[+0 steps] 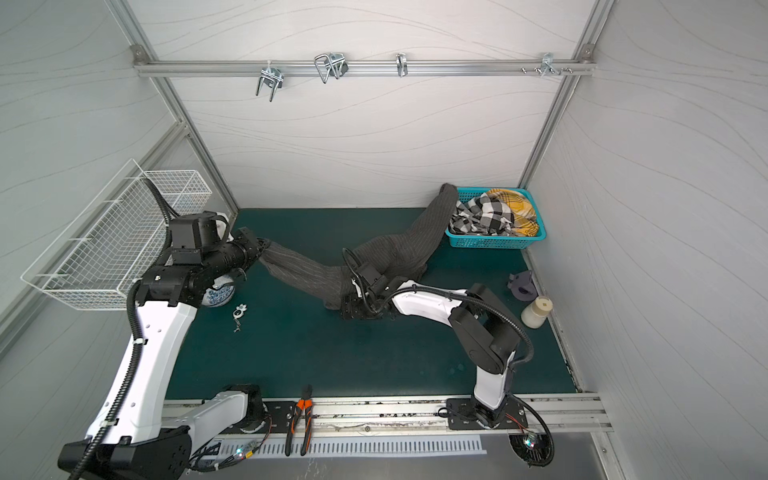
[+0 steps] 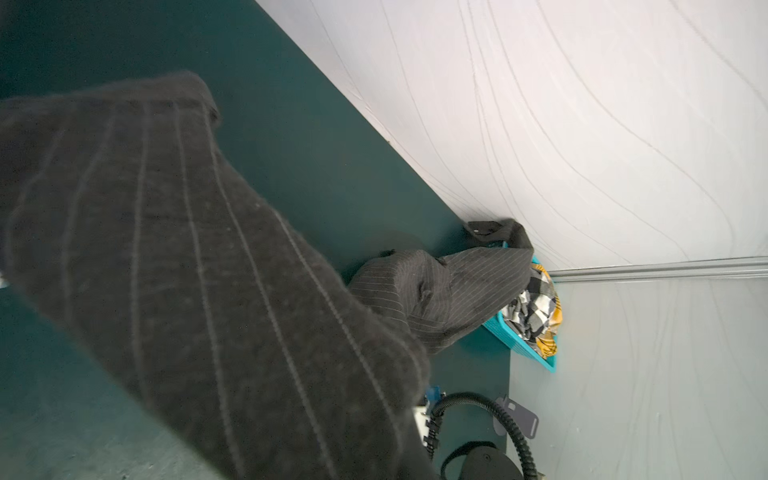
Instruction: Fold and stack the long sleeve shirts
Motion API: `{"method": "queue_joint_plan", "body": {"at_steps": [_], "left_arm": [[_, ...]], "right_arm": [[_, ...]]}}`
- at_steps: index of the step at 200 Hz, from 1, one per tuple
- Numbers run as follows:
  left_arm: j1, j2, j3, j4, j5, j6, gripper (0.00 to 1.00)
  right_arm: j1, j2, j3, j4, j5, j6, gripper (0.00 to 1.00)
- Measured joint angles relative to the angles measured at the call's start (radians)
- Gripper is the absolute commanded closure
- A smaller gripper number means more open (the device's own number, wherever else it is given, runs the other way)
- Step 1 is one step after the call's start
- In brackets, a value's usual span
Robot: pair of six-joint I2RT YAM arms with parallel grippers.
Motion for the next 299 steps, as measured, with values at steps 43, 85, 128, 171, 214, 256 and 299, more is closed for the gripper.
{"method": "queue_joint_plan", "body": {"at_steps": [43,85,128,171,214,256,299], "left_arm": [[-0.011,0.0,0.016,-0.002,0.019,-0.005,1.0],[-0.013,0.002,0.016,-0.013,-0.012,0.005,1.0],[-0.004,0.023,0.043,-0.106,-0.243,0.001,1.0],[0.016,-0.071,0.037,-0.173,-0.428,-0.03,1.0],[0.016,-0.129,0.002,-0.204,-0.472,-0.058,1.0],[-0.001,-0.105,-0.072,-0.155,-0.357,-0.068,1.0],[0.0,-0.031,-0.293,-0.096,-0.28,-0.083,1.0]], "right_arm": [[-0.01,0.068,0.167,-0.018,0.056,-0.043,0.4],[-0.064,0.089,0.191,-0.051,0.099,-0.077,1.0],[-0.154,0.11,0.458,-0.238,0.009,-0.188,1.0],[-0.051,0.327,1.177,-0.44,-0.206,-0.394,1.0],[-0.013,0.14,0.937,-0.441,-0.245,-0.435,1.0],[-0.335,-0.1,0.428,-0.425,-0.174,-0.404,0.76],[-0.478,-0.171,0.153,-0.485,-0.002,-0.356,0.33]]}}
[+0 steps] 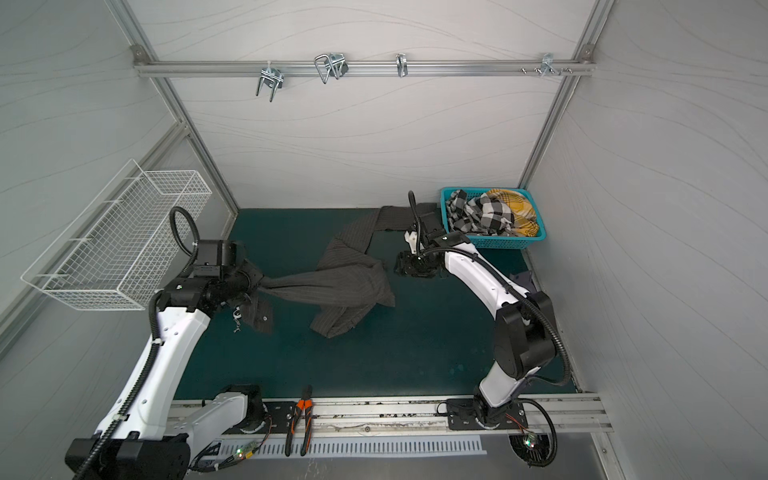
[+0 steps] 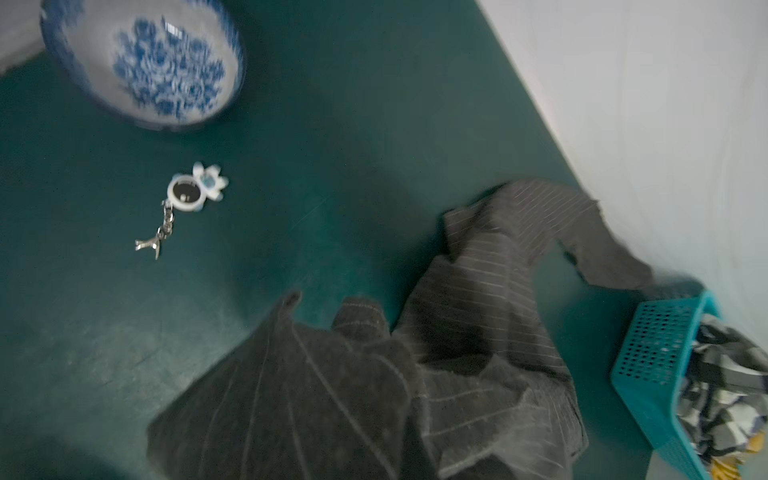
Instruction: Fold and stack the long sleeve shirts
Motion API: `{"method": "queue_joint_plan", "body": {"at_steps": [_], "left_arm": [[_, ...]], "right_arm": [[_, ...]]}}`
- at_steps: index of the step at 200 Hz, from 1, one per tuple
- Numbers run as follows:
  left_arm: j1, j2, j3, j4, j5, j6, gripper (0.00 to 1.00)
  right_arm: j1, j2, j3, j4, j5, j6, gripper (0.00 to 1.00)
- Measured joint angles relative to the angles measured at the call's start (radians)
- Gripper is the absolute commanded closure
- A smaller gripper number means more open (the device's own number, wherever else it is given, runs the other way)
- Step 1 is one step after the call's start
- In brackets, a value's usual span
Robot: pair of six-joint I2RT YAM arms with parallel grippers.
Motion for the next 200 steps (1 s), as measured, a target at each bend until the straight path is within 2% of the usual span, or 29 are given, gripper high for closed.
{"method": "queue_joint_plan", "body": {"at_steps": [18,44,59,91,140,172,200], "left_arm": [[0.011,0.018,-0.064,0.01,0.034,-0.021,1.0],[0.023,0.022,-0.074,0.04,0.066,-0.051,1.0],[0.023,0.022,-0.069,0.066,0.082,-0.065,1.0],[0.025,0.017,-0.043,0.089,0.117,-0.09,1.0],[0.034,-0.032,0.032,0.079,0.127,-0.103,1.0],[0.035,-0.052,0.11,0.073,0.134,-0.106,1.0],[0.035,-0.061,0.148,0.058,0.133,-0.104,1.0]], "right_arm": [[-0.01,-0.018,-0.08,0.006,0.034,0.028,0.33],[0.078,-0.103,-0.25,0.059,0.045,0.115,0.33],[0.117,-0.151,-0.362,0.143,-0.002,0.209,0.34],[0.093,-0.162,-0.549,0.417,-0.121,0.449,0.3],[0.106,-0.064,-0.523,0.785,-0.206,0.761,0.31],[0.116,0.036,-0.502,0.925,-0.211,0.913,0.35],[0.122,0.097,-0.513,0.996,-0.216,1.013,0.31]]}}
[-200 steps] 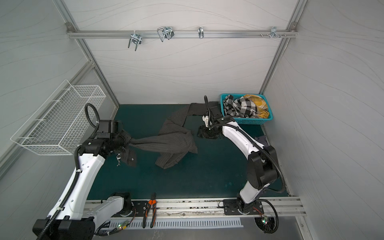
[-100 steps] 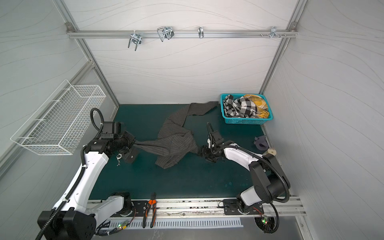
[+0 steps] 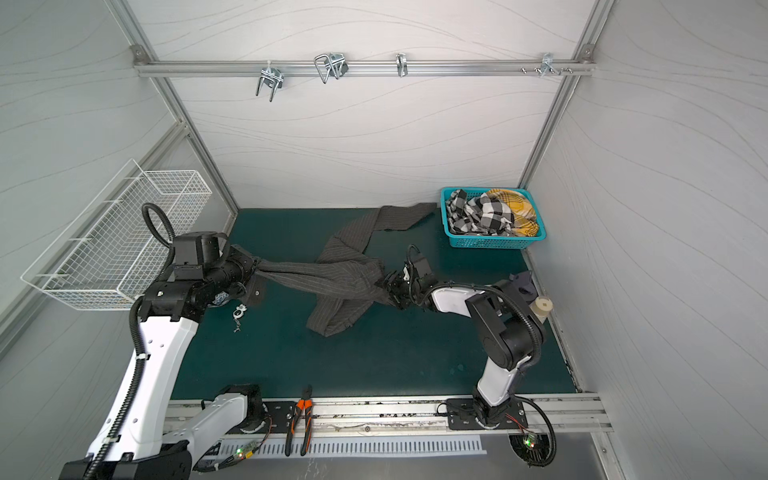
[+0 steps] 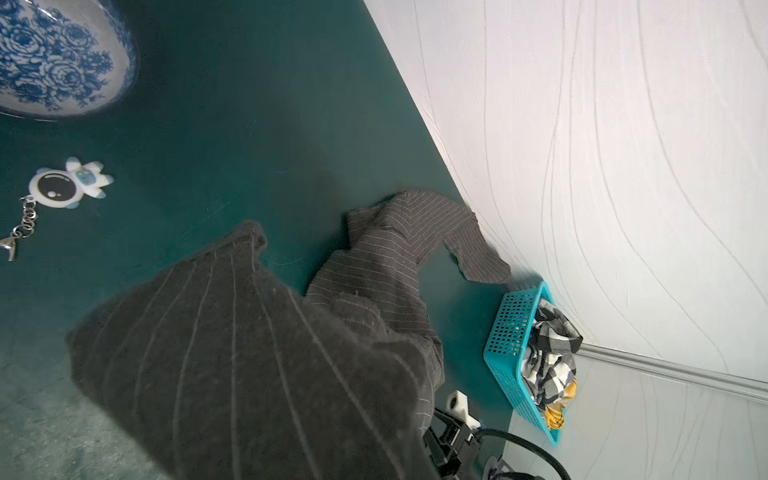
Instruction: Fold and stack the long sleeve shirts
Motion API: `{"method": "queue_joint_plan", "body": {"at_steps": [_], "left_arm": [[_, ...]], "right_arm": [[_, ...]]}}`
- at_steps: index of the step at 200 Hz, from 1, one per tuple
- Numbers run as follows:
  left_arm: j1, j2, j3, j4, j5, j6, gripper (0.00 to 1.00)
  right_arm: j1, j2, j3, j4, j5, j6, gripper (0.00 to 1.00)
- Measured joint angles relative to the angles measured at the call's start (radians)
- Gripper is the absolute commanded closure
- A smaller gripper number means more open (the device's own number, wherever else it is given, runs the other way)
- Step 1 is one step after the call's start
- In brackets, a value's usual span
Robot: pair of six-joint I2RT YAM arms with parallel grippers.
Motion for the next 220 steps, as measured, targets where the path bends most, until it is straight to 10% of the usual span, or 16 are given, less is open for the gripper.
{"method": "queue_joint_plan", "body": {"at_steps": [50,105,122,192,220], "left_arm": [[0.0,-0.002,0.007,-0.01,0.0,0.003,1.0],[0.018,-0.003,0.007,-0.035,-0.011,0.02,1.0],[0.026,0.002,0.007,-0.047,-0.026,0.032,1.0],[0.172,0.161,0.325,-0.179,-0.198,0.055,1.0],[0.198,0.062,0.383,-0.13,-0.227,0.048,1.0]], "right_arm": [[0.061,-0.009,-0.021,0.041,0.018,0.084,0.34],[0.032,0.023,0.114,-0.056,0.051,0.02,0.96],[0.006,0.03,0.208,-0.155,0.075,-0.065,1.0],[-0.03,0.308,1.44,-0.719,-0.033,-0.639,1.0],[-0.027,0.109,1.451,-0.771,-0.06,-0.771,1.0]]}}
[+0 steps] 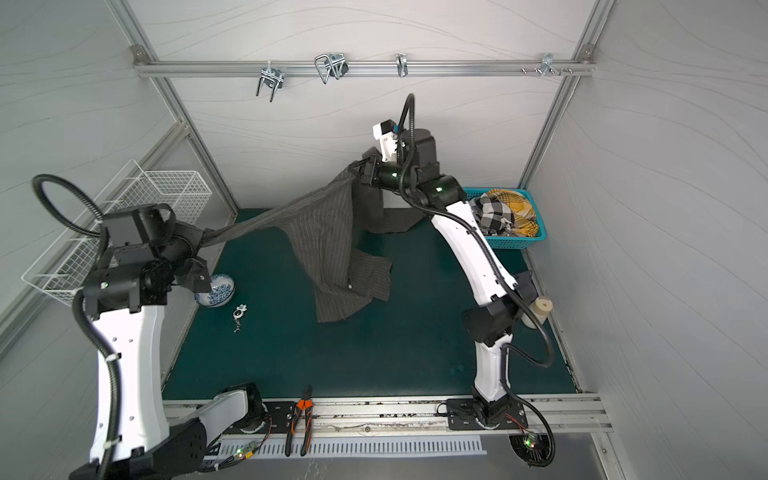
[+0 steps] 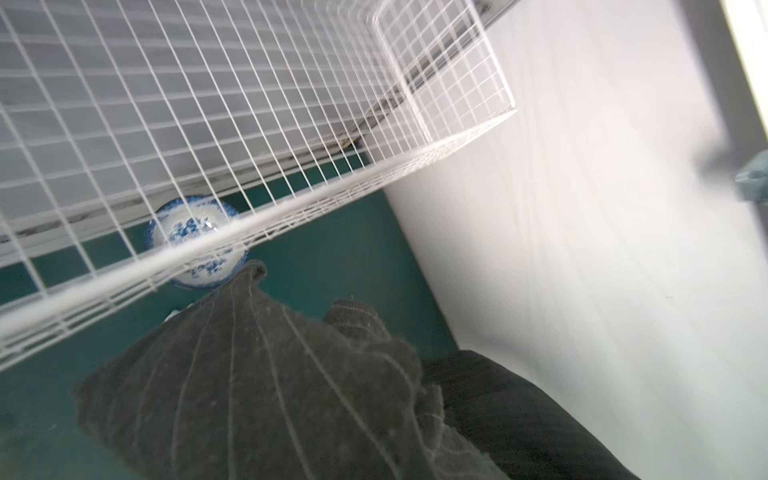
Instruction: Fold and stack the long sleeve shirts
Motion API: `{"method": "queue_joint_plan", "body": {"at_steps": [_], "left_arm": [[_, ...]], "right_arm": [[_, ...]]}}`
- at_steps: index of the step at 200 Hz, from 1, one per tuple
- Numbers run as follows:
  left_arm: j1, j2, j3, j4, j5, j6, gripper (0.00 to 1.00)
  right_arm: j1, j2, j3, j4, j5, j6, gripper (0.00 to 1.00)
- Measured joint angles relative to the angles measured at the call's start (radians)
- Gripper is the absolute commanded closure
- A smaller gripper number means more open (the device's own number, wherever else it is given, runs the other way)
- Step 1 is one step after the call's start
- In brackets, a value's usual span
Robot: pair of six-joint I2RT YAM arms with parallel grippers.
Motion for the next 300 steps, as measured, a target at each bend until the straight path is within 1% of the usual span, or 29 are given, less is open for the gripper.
{"method": "queue_joint_plan", "body": {"at_steps": [14,19,42,61,76,92,105,123,139,155,171,178,182,183,184,186,199,214,217,226,230,240,246,250,260,268,276,288,300], "left_arm": [[-0.035,-0.063,-0.048,0.015,0.008,0.003,1.0],[-0.058,-0.086,-0.074,0.021,0.009,0.004,1.0],[-0.197,-0.149,-0.246,0.041,0.038,0.027,1.0],[-0.307,-0.148,-0.402,0.047,0.085,0.05,1.0],[-0.433,-0.114,-0.517,0.048,0.105,0.064,1.0],[-0.573,-0.099,-0.606,0.037,0.097,0.069,1.0],[-0.661,-0.1,-0.629,0.011,0.076,0.069,1.0],[-0.724,-0.1,-0.606,0.002,0.018,0.076,1.0],[-0.76,-0.053,-0.521,-0.002,-0.029,0.103,1.0],[-0.813,0.065,-0.364,0.022,-0.072,0.159,1.0],[-0.885,0.23,-0.189,0.117,-0.079,0.23,1.0],[-0.913,0.317,-0.105,0.151,-0.061,0.256,0.83],[-0.929,0.374,-0.05,0.171,-0.04,0.276,0.71],[-0.931,0.384,-0.04,0.174,-0.037,0.276,0.69],[-0.935,0.402,-0.019,0.18,-0.029,0.278,0.69],[-0.942,0.433,0.011,0.19,-0.02,0.29,0.64],[-0.975,0.641,0.216,0.222,0.039,0.328,0.54],[-0.994,0.875,0.451,0.2,0.082,0.362,0.43],[-0.998,0.91,0.484,0.193,0.089,0.366,0.35],[-1.006,0.991,0.54,0.174,0.096,0.376,0.24],[-1.008,1.009,0.539,0.159,0.093,0.391,0.21],[-1.009,1.014,0.482,0.126,0.08,0.387,0.15],[-1.005,0.992,0.42,0.109,0.07,0.387,0.12],[-1.001,0.967,0.369,0.102,0.065,0.386,0.1],[-0.974,0.883,0.229,0.085,0.066,0.37,0.01],[-0.938,0.804,0.123,0.075,0.082,0.355,0.01],[-0.879,0.707,0.012,0.071,0.104,0.337,0.01],[-0.768,0.556,-0.132,0.074,0.13,0.318,0.03],[-0.658,0.434,-0.238,0.082,0.135,0.308,0.04]], "right_arm": [[-0.035,-0.163,-0.202,0.013,-0.014,-0.022,1.0],[-0.055,-0.223,-0.301,0.027,-0.02,-0.027,1.0],[-0.143,-0.416,-0.732,0.075,-0.016,-0.024,1.0],[-0.204,-0.461,-1.06,0.085,0.014,-0.009,1.0],[-0.243,-0.462,-1.271,0.069,0.045,0.003,1.0],[-0.261,-0.471,-1.426,0.042,0.082,0.01,1.0],[-0.266,-0.5,-1.509,0.024,0.107,0.013,1.0],[-0.265,-0.553,-1.559,0.01,0.126,0.02,1.0],[-0.265,-0.589,-1.566,0.011,0.131,0.022,1.0],[-0.265,-0.604,-1.565,0.011,0.14,0.023,1.0],[-0.266,-0.609,-1.563,0.0,0.156,0.023,1.0],[-0.266,-0.613,-1.56,-0.01,0.163,0.023,1.0],[-0.266,-0.616,-1.557,-0.017,0.167,0.025,1.0],[-0.266,-0.616,-1.556,-0.018,0.167,0.025,1.0],[-0.266,-0.617,-1.555,-0.02,0.169,0.025,1.0],[-0.266,-0.62,-1.554,-0.024,0.171,0.025,1.0],[-0.266,-0.638,-1.543,-0.047,0.185,0.026,1.0],[-0.269,-0.666,-1.53,-0.072,0.199,0.03,1.0],[-0.27,-0.672,-1.528,-0.077,0.202,0.03,1.0],[-0.271,-0.683,-1.522,-0.089,0.209,0.031,1.0],[-0.272,-0.687,-1.52,-0.093,0.212,0.031,0.98],[-0.274,-0.691,-1.518,-0.104,0.221,0.034,0.77],[-0.275,-0.691,-1.518,-0.112,0.23,0.037,0.64],[-0.277,-0.689,-1.518,-0.118,0.237,0.037,0.58],[-0.28,-0.683,-1.518,-0.13,0.256,0.037,0.46],[-0.282,-0.673,-1.516,-0.141,0.269,0.036,0.35],[-0.281,-0.661,-1.511,-0.159,0.284,0.036,0.28],[-0.272,-0.653,-1.499,-0.19,0.315,0.024,0.24],[-0.244,-0.661,-1.477,-0.229,0.365,0.024,0.21]]}}
